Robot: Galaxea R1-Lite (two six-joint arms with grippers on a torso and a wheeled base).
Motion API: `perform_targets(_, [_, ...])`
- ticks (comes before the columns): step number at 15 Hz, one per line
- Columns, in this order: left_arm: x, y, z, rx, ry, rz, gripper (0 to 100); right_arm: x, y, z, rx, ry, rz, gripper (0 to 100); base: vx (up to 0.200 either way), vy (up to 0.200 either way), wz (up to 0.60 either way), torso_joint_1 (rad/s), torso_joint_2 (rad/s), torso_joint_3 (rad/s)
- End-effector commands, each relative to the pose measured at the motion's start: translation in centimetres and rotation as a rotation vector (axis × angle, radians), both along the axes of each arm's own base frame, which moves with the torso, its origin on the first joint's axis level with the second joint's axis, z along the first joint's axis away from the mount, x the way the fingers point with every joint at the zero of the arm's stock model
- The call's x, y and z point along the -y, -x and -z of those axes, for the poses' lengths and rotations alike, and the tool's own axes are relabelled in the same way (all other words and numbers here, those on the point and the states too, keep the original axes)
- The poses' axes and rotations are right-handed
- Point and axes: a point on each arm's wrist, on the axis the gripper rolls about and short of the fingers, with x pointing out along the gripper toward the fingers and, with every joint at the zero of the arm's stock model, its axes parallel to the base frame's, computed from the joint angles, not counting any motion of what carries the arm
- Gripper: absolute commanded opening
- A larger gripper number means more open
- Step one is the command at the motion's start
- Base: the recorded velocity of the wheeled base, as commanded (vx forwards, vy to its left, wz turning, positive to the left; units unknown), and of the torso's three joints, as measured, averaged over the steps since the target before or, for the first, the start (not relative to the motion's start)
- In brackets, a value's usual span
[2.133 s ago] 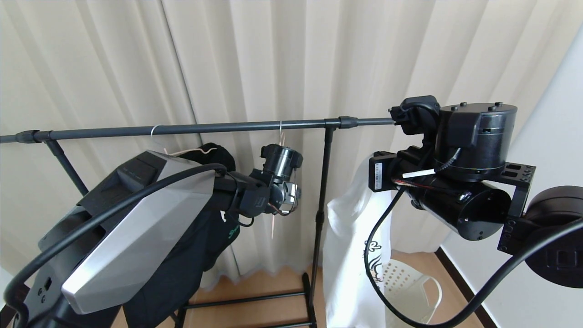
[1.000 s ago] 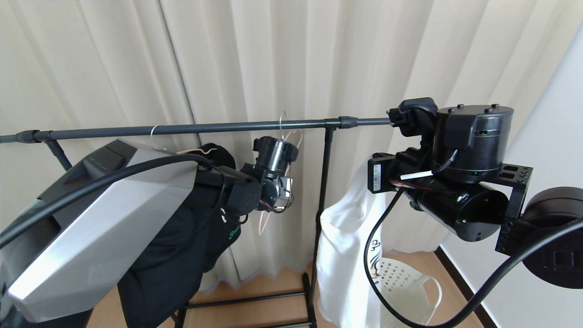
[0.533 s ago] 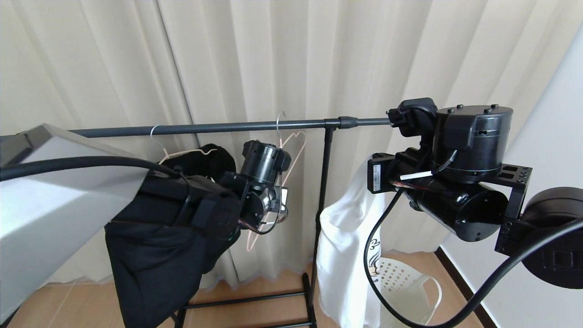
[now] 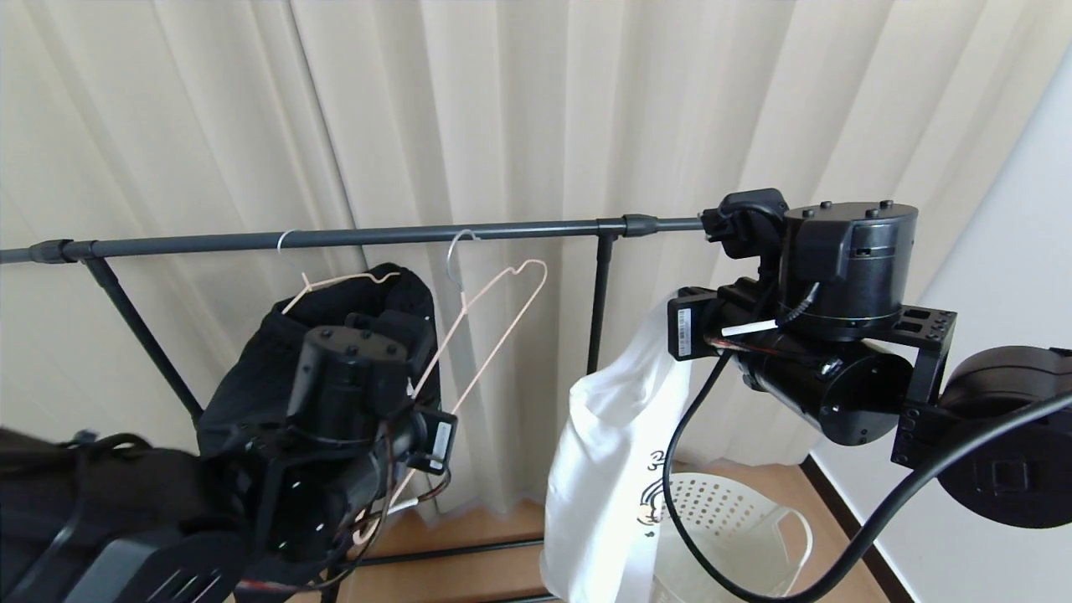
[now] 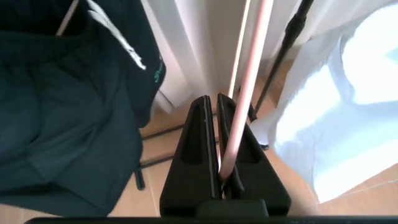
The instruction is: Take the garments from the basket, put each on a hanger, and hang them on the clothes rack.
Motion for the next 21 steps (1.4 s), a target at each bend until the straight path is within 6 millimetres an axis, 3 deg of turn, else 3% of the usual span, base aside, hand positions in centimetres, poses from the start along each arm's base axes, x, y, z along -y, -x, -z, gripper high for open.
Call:
perform_targets(1, [-3.3, 4.4, -1.3, 0.042, 0.055, 0.138, 0, -0.1, -0.1, 0.2, -0.005, 0.004, -0.001, 0, 0.000, 0.000, 0.00, 0.000, 0.00, 0.000])
perform_targets(8, [-6.4, 8.1, 0.4, -0.023, 0.008, 0.456, 0, -0.2, -1.6, 0.7, -0.010, 0.016, 0.022, 0, 0.000, 0.000, 0.00, 0.000, 0.00, 0.000])
perform_targets(12, [-6.6, 8.1, 0.7, -0.034, 0.007, 0.484, 0, -0.1, -1.8, 0.7, -0.012, 0.016, 0.028, 0, 0.000, 0.000, 0.00, 0.000, 0.00, 0.000])
perform_targets(21, [-5.1, 6.8, 0.7, -0.072, 0.058, 0.483, 0, -0.2, -1.7, 0.9, -0.005, 0.012, 0.025, 0, 0.000, 0.000, 0.00, 0.000, 0.00, 0.000])
